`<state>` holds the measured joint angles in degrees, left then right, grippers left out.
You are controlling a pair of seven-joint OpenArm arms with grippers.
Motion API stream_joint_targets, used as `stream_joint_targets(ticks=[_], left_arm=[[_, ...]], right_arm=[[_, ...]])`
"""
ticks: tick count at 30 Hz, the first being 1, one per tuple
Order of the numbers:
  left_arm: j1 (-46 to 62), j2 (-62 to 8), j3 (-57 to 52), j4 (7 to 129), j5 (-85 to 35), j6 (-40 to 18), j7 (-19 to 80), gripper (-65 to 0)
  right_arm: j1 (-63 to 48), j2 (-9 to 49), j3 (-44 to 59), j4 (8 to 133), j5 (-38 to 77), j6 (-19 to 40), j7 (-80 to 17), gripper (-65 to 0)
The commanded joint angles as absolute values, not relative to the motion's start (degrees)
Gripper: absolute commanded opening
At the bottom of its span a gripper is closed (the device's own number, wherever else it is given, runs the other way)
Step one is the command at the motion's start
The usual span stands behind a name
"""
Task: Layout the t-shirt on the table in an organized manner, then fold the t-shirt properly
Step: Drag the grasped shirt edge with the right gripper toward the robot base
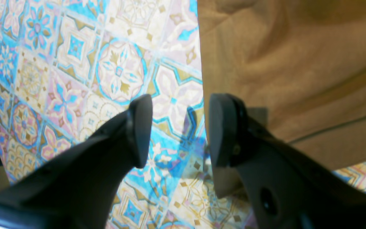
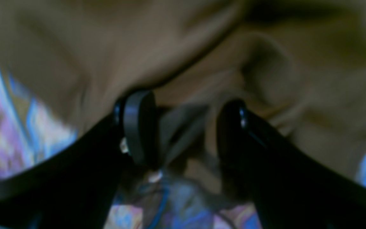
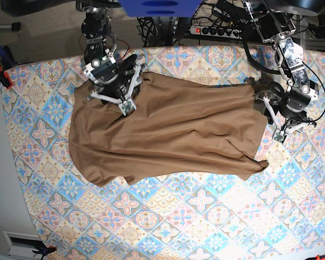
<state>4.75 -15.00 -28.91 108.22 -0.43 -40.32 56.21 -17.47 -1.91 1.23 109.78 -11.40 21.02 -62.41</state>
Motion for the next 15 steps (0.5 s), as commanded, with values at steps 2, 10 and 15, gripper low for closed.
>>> stream_joint_targets(ticks=[2, 10, 15], left_arm=[[4.18, -15.69, -29.05, 109.23, -0.66, -40.00, 55.52, -36.7], [4.88, -15.69, -29.23, 109.23, -0.66, -40.00, 55.52, -36.7], [5.58, -15.69, -29.23, 109.23, -0.75, -40.00, 55.25, -36.7]], right_arm=[[-17.54, -1.98, 1.45, 110.81, -11.12, 20.88, -61.76, -33.9], [-17.54, -1.98, 1.19, 110.81, -11.30, 20.88, -60.09, -43.2], [-17.54, -1.98, 1.63, 110.73, -11.30, 20.88, -60.44, -65.0]])
